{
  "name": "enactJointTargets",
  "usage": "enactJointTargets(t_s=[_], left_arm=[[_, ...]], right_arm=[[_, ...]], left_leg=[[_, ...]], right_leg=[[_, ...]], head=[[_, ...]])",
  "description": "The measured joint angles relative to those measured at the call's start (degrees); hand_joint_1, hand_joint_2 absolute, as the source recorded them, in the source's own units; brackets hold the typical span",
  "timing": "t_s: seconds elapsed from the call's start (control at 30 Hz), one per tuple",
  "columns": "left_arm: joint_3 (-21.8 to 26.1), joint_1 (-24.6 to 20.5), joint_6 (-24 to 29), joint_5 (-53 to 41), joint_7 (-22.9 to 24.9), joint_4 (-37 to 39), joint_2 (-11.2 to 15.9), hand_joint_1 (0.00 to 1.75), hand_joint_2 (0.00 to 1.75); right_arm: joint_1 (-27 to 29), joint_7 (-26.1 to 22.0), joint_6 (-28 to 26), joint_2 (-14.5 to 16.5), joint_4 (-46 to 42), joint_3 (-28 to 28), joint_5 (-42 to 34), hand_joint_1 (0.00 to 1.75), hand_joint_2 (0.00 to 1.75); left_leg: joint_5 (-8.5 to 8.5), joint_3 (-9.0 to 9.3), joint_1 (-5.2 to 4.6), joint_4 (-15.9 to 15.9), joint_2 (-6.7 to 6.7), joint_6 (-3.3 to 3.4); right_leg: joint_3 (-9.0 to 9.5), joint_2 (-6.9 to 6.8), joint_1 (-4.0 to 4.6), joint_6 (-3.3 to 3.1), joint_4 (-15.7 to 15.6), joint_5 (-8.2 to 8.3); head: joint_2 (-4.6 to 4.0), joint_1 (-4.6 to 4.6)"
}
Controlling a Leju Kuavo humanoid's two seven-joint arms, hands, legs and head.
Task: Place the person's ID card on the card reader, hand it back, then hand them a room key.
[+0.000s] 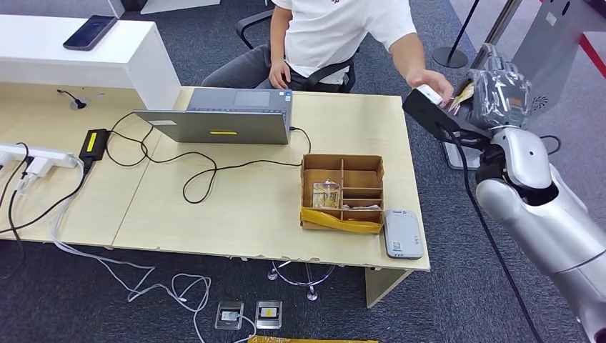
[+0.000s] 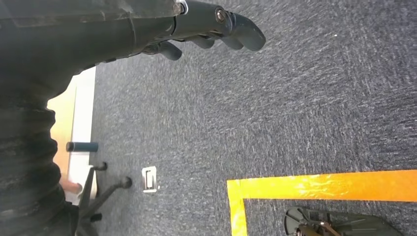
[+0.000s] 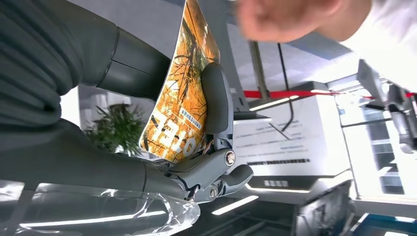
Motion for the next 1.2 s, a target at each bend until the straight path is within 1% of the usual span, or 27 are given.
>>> enactJointTargets(t_s=[0.17,0.3,0.5,0.53,0.57,0.63,0.7,0.73,0.83,0.87,1.07,1.2], left_arm=[[-0.24,-0.19,0.36,-0.81,0.62,-0.03,-0.01,0.0,1.75],[-0.64,-0.21,0.38,-1.1,0.96,-0.26,0.0,0.0,1.75],[-1.07,-0.2,0.28,-1.11,1.69,-0.39,0.01,0.0,1.75],[-1.08,-0.19,0.26,-1.08,1.75,-0.42,0.01,0.0,1.75],[-1.08,-0.18,0.25,-0.99,1.77,-0.44,0.02,0.0,1.75],[-1.08,-0.16,0.22,-0.81,1.78,-0.46,0.02,0.0,1.75],[-1.08,-0.15,0.19,-0.7,1.78,-0.46,0.01,0.0,1.75],[-1.08,-0.14,0.16,-0.68,1.78,-0.47,0.01,0.0,1.75],[-1.08,-0.14,0.07,-0.66,1.78,-0.48,0.02,0.0,1.75],[-1.08,-0.13,0.05,-0.66,1.78,-0.48,0.01,0.0,1.75],[-1.08,-0.1,0.04,-0.62,1.78,-0.48,-0.01,0.0,1.75],[-1.07,-0.09,0.1,-0.35,1.77,-0.48,-0.01,0.0,1.75]], right_arm=[[-3.14,-2.68,-0.07,5.29,6.39,3.42,-2.75,1.75,1.75],[-4.72,-3.34,0.08,8.91,11.55,5.98,-2.82,1.75,1.75],[-5.71,-3.98,-0.18,12.47,16.91,8.35,-2.59,1.75,1.75],[-5.94,-4.08,-0.24,12.92,17.75,8.65,-2.55,1.72,1.75],[-6.16,-4.2,-0.3,13.27,18.51,8.95,-2.51,1.67,1.75],[-6.5,-4.43,-0.55,13.84,19.79,9.52,-2.5,1.4,1.75],[-6.76,-4.81,-1.11,14.29,20.99,10.05,-2.76,1.22,1.75],[-6.91,-5.05,-1.45,14.51,21.65,10.29,-2.97,1.09,1.75],[-7.31,-5.48,-2.09,15.09,23.6,10.99,-3.36,0.17,1.75],[-7.36,-5.51,-2.18,15.21,24.06,11.23,-3.39,0.0,1.75],[-7.42,-6.11,-4.06,15.91,26.06,12.29,-4.23,0.0,1.75],[-7.25,-7.72,-8.23,15.93,26.19,12.22,-7.61,0.0,1.75]], left_leg=[[0.02,-0.05,0.06,0.0,-0.1,0.0],[0.02,-0.07,0.07,0.0,-0.1,0.0],[0.02,-0.08,0.08,0.0,-0.1,0.0],[0.02,-0.08,0.08,0.0,-0.11,0.0],[0.02,-0.08,0.08,0.01,-0.11,0.0],[0.02,-0.08,0.08,0.01,-0.11,0.0],[0.02,-0.08,0.08,0.01,-0.11,0.0],[0.02,-0.08,0.08,0.01,-0.1,0.0],[0.01,-0.07,0.08,0.01,-0.08,-0.01],[0.01,-0.07,0.08,0.01,-0.07,-0.01],[0.01,-0.07,0.08,0.01,-0.09,-0.01],[0.01,-0.06,0.08,0.01,-0.07,-0.01]], right_leg=[[-0.03,-0.04,0.05,-0.01,0.0,0.0],[-0.06,-0.04,0.07,-0.01,0.0,0.0],[-0.08,-0.04,0.07,-0.01,-0.01,0.0],[-0.08,-0.04,0.07,-0.01,-0.01,0.0],[-0.08,-0.05,0.07,-0.01,-0.01,0.0],[-0.08,-0.05,0.07,-0.01,-0.01,0.0],[-0.09,-0.05,0.07,-0.01,-0.01,0.0],[-0.09,-0.04,0.07,-0.01,-0.01,0.0],[-0.1,-0.03,0.07,-0.01,-0.01,0.0],[-0.1,-0.03,0.07,-0.01,-0.01,0.0],[-0.11,-0.03,0.09,-0.01,-0.01,0.0],[-0.11,-0.01,0.09,-0.01,-0.01,0.0]], head=[[0.01,-0.01],[0.0,0.0],[0.01,0.0],[0.01,0.01],[0.01,0.0],[0.02,0.0],[0.01,0.01],[0.01,0.01],[0.02,0.01],[0.01,0.0],[0.01,0.0],[0.01,0.01]])
